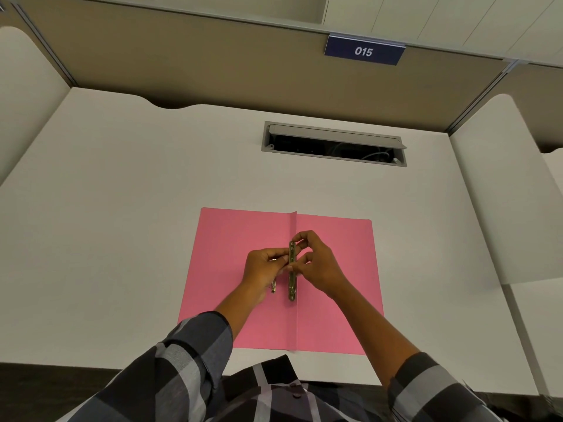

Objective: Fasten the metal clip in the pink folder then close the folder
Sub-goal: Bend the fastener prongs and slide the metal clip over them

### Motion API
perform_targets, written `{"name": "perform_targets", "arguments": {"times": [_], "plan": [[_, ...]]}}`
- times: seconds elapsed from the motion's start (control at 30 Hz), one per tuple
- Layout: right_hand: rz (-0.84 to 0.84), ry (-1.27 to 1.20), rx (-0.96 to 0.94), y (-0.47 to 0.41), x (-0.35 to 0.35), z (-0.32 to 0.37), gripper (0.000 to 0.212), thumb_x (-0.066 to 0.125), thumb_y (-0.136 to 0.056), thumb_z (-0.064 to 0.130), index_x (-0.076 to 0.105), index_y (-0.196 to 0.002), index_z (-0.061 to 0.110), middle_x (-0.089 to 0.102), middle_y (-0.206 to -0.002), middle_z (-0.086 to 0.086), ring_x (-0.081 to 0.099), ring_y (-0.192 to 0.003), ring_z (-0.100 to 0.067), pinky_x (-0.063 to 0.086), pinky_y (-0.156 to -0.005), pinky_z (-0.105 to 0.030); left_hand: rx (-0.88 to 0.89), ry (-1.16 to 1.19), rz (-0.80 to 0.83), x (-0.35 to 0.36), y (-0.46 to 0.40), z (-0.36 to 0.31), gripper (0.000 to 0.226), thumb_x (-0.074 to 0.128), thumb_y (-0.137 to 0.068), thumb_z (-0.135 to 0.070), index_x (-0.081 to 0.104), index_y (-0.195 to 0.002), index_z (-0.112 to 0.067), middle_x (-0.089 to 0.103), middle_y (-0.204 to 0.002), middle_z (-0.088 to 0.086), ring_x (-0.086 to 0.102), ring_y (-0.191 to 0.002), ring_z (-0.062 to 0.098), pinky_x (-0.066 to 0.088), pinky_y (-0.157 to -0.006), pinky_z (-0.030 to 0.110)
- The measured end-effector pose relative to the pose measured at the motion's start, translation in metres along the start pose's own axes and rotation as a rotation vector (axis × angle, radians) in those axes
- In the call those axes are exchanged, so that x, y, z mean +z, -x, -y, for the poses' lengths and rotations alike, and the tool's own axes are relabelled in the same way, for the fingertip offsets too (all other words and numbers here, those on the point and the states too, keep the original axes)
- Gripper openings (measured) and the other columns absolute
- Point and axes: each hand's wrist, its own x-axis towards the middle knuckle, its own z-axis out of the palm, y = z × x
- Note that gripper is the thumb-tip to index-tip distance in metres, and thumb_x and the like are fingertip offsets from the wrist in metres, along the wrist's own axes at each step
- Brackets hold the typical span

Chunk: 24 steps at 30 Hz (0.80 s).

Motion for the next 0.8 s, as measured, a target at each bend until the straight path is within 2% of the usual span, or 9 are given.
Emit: {"name": "perform_targets", "arguments": {"times": [0.43, 0.6, 0.8], "plan": [[-0.015, 0.009, 0.002, -0.0002, 0.0014, 0.0011, 0.059, 0.082, -0.081, -0.010, 0.054, -0.121, 0.024, 0.065, -0.105, 0.002, 0.073, -0.070, -0.033, 0.067, -0.064, -0.050, 0.001, 0.006, 0.007, -0.0017, -0.0023, 0.0027, 0.025, 0.071, -0.095, 0.006, 0.079, -0.118, 0.000, 0.083, -0.106, 0.011, 0.082, -0.088, 0.021, 0.066, -0.077, 0.026], [-0.017, 0.002, -0.001, -0.0004, 0.0010, 0.0036, 0.059, 0.080, -0.080, -0.011, 0.054, -0.121, 0.022, 0.065, -0.107, -0.003, 0.073, -0.070, -0.034, 0.067, -0.065, -0.051, 0.000, 0.001, 0.011, -0.0016, -0.0046, 0.0036, 0.026, 0.071, -0.095, 0.005, 0.078, -0.119, 0.000, 0.082, -0.109, 0.013, 0.082, -0.089, 0.018, 0.067, -0.079, 0.026], [-0.017, -0.009, 0.003, 0.0000, 0.0008, 0.0039, 0.058, 0.081, -0.080, -0.011, 0.055, -0.121, 0.020, 0.066, -0.106, -0.004, 0.073, -0.072, -0.038, 0.067, -0.065, -0.051, -0.005, 0.009, 0.018, -0.0016, -0.0039, 0.0043, 0.027, 0.072, -0.095, 0.004, 0.078, -0.121, -0.001, 0.082, -0.109, 0.011, 0.082, -0.085, 0.013, 0.065, -0.074, 0.022]]}}
